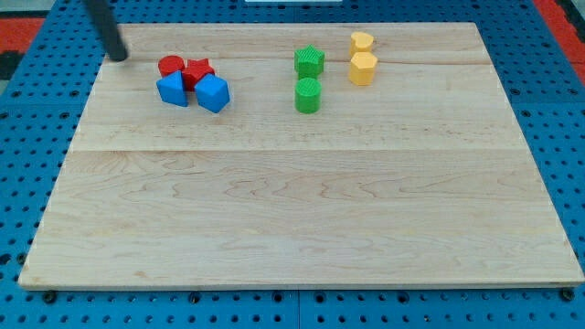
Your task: Point at the blue triangle
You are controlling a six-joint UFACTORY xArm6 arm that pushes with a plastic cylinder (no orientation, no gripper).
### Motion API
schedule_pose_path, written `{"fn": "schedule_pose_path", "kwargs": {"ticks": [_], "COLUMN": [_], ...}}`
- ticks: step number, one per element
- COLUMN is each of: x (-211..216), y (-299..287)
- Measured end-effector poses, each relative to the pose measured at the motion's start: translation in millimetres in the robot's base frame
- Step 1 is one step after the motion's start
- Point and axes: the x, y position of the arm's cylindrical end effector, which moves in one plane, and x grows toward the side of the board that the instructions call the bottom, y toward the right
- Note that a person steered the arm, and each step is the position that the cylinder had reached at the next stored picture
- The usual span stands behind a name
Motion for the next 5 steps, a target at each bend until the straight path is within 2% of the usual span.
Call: {"fn": "schedule_pose_path", "kwargs": {"ticks": [1,2,3,4,5], "x": [48,112,115,103,169], "y": [63,66,51,-1,-34]}}
